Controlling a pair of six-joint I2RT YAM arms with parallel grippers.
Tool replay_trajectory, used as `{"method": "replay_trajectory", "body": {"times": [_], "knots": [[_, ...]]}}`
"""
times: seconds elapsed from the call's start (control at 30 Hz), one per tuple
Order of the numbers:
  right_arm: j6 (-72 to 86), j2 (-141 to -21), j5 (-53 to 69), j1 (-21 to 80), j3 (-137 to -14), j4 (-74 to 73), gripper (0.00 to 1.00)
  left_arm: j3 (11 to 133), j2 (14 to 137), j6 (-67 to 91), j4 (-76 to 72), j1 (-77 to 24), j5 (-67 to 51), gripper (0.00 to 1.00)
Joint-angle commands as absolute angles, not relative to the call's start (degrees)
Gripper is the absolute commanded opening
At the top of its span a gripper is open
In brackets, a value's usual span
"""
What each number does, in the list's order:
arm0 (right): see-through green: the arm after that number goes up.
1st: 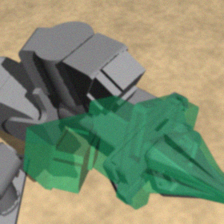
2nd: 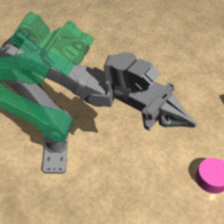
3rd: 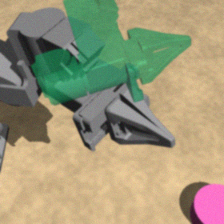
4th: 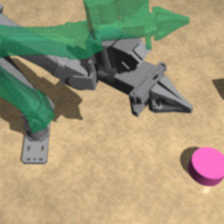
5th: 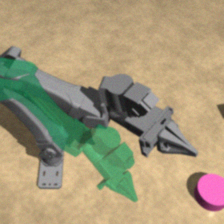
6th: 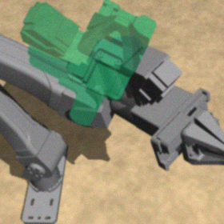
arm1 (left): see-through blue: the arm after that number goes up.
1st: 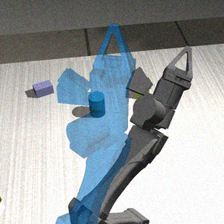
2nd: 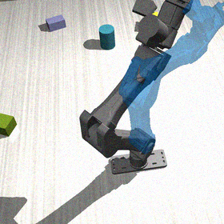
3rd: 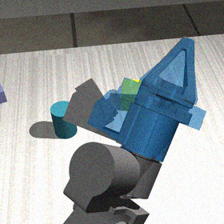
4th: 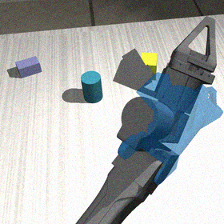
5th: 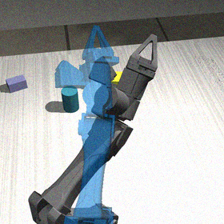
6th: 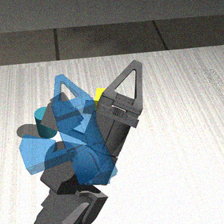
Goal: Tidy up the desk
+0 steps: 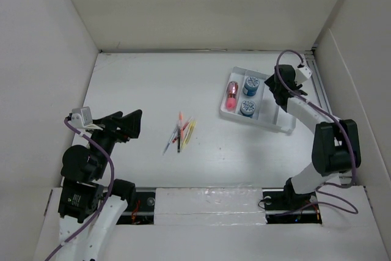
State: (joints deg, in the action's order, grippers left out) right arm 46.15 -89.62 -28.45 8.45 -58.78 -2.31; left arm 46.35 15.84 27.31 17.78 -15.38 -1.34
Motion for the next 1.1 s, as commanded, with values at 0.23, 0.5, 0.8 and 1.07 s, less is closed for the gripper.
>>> {"method": "replay_trajectory", "body": {"times": [0.23,0.5,0.8,1.07], "knots": [[46.76,-97.99,-27.59,6.15,-69.52,-7.38,0.64,46.05,15.29,26.46,15.03,-16.17,-1.76,0.82],[46.32,-100.37,-26.11,3.26,-71.98,-10.11,0.67,46.05,15.47,26.46,15.03,-16.70,-1.41,0.82],[41.93,-105.38,-16.88,0.70,-76.37,-13.00,0.73,45.97,15.38,26.46,15.03,-16.70,-1.76,0.82],[40.61,-104.15,-13.45,0.70,-74.36,-9.67,0.79,45.88,15.29,26.37,15.03,-16.70,-1.58,0.82]]}}
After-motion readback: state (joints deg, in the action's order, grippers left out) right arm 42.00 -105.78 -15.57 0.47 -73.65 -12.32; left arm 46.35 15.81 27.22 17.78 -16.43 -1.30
